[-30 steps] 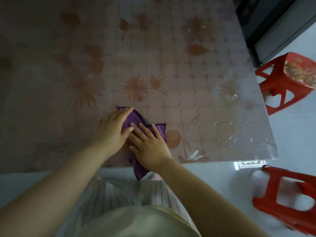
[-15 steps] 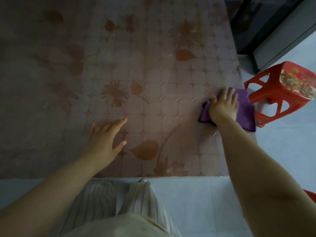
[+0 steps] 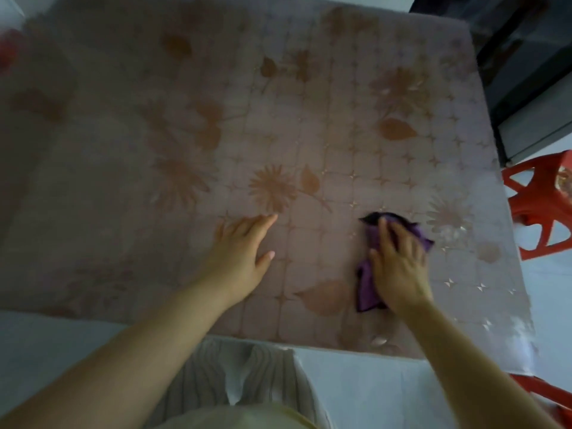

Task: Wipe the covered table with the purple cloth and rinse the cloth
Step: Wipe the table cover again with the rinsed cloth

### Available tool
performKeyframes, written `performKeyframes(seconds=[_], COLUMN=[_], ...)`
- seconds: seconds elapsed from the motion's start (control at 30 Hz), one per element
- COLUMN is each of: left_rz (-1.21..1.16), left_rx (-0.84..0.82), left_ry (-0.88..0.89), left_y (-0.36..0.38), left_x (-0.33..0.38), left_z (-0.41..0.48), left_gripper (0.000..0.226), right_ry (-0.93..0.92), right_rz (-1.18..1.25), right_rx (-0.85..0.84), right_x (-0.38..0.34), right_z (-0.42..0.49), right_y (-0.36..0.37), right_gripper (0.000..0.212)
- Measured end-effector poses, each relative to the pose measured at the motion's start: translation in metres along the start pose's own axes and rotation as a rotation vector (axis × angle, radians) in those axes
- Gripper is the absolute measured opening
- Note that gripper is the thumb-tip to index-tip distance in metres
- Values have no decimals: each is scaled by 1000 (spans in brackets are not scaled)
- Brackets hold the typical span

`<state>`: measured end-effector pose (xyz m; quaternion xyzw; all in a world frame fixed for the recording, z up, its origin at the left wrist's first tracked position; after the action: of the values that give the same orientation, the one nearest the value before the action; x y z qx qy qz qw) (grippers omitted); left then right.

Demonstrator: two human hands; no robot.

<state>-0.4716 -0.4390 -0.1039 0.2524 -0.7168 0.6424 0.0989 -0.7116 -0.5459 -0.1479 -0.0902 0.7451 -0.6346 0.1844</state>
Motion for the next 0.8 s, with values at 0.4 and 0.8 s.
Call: performKeyframes(seconds=[0.4, 0.8], left_rz=[4, -60], left_rx=[74, 168], left_ry=[-210, -242], left_y=[-110, -211], left_x=[-229, -403], left_z=[-37, -67], left_gripper=[58, 72], right_ry=[140, -476], right_rz=[96, 675], right_rx=[28, -252], right_x=[-183, -646], right_z=[217, 66], right_y=[8, 67], right_gripper=[64, 52])
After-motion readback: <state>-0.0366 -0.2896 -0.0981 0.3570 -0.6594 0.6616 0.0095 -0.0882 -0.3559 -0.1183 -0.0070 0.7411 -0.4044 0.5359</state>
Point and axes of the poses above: each hand's wrist, its own z-axis towards the middle knuckle, its own y-axis out of the palm, x = y × z, the point moved 9 cm from there along z, towards the middle knuckle
